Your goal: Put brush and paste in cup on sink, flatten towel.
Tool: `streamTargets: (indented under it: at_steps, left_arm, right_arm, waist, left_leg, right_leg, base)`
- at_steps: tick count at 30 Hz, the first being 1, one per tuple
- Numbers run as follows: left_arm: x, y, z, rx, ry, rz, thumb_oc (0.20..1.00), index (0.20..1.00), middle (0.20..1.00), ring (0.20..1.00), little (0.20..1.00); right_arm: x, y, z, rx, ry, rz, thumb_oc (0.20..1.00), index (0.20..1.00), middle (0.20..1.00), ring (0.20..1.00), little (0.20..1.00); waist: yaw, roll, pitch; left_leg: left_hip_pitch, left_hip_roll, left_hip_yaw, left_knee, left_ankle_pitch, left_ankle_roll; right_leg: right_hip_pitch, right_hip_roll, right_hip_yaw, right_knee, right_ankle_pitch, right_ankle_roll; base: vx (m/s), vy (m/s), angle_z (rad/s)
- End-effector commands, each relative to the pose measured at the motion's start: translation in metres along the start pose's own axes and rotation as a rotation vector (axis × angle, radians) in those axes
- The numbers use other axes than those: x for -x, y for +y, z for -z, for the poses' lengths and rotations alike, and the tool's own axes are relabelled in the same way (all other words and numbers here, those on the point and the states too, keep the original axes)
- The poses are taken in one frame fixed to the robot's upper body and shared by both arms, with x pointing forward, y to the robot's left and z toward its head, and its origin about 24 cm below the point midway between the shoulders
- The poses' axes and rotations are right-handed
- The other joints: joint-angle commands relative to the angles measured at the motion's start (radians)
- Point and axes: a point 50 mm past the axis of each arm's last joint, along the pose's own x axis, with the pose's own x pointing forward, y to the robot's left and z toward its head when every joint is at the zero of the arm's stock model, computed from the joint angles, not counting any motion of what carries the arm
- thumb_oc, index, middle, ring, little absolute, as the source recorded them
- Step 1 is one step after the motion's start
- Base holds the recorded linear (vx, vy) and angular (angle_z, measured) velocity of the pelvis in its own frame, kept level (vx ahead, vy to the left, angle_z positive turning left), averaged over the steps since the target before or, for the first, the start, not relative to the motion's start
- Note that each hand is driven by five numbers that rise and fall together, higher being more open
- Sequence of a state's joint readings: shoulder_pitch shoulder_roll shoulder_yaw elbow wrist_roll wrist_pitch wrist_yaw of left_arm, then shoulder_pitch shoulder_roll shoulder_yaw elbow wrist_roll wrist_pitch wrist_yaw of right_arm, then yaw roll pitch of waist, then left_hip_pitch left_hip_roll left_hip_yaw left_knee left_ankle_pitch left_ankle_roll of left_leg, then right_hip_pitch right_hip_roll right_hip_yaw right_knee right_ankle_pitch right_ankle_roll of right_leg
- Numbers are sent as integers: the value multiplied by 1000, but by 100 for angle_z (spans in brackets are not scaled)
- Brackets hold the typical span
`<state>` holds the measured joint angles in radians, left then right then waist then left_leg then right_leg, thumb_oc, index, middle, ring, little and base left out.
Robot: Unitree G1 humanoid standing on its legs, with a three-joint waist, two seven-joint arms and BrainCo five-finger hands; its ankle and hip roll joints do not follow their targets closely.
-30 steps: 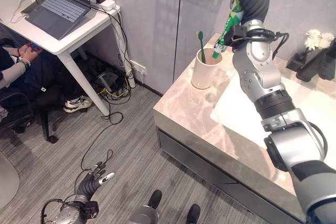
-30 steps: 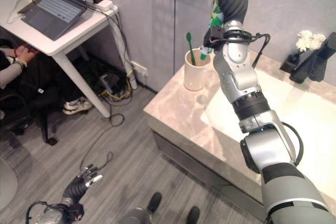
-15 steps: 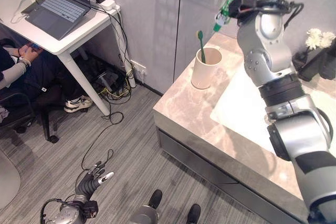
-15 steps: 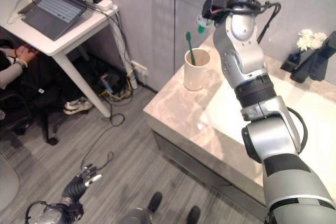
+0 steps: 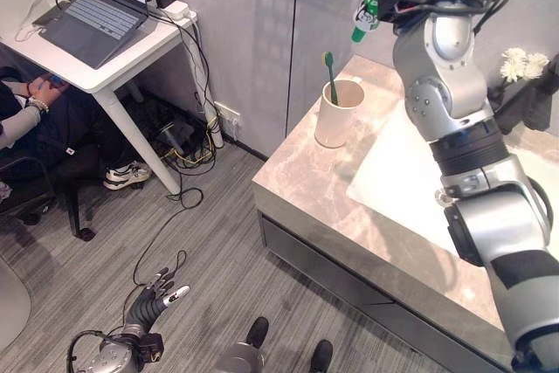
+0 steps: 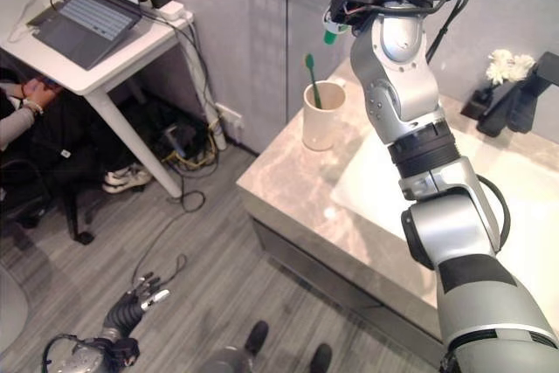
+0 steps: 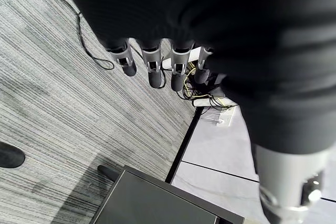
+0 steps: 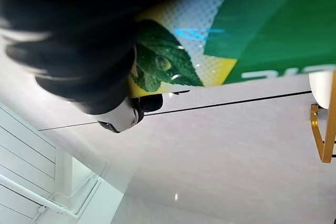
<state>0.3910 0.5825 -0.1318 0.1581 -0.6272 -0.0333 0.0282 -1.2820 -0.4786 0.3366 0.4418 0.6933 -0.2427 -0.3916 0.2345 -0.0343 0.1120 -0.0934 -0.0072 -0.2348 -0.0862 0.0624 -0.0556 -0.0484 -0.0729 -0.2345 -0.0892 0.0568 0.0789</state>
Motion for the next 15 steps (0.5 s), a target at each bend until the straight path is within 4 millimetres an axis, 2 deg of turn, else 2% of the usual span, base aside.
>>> streamTargets:
  at_steps: [1, 7, 9, 15]
  left_arm:
    - [2, 5, -11, -23, -56, -17, 1000, 1000, 1000, 1000, 1000]
    - [2, 3, -9, -15, -50, -12, 1000, 1000, 1000, 1000, 1000]
    - [3, 2, -8, -5, -47, -13, 1000, 1000, 1000, 1000, 1000]
    - [3, 2, -7, -12, -43, -10, 1000, 1000, 1000, 1000, 1000]
  right_arm:
    - [-8, 1, -20, -6, -104, -17, 200, 200, 200, 200, 200]
    - [-3, -5, -2, 9, -35, 12, 200, 200, 200, 200, 200]
    - [-1, -14, 8, 23, 7, 50, 200, 200, 200, 200, 200]
    - [-1, -27, 18, 26, 56, 104, 200, 200, 200, 200, 200]
  waist:
    - [8, -41, -53]
    - [13, -38, -46]
    - [18, -37, -44]
    - [26, -37, -40]
  left_leg:
    - [45, -4, 57, -1, -46, 0]
    - [43, -4, 59, -1, -45, 2]
    - [39, -5, 58, -1, -44, 2]
    - [33, -7, 52, -1, -41, 2]
  right_leg:
    - [43, -43, 23, 2, -24, 61]
    - [38, -44, 26, 2, -21, 61]
    - [34, -43, 26, 2, -20, 62]
    - [33, -44, 22, 2, -19, 64]
  base:
    - [0, 0, 0]
    - [0, 0, 0]
    - [0, 0, 0]
    - [0, 0, 0]
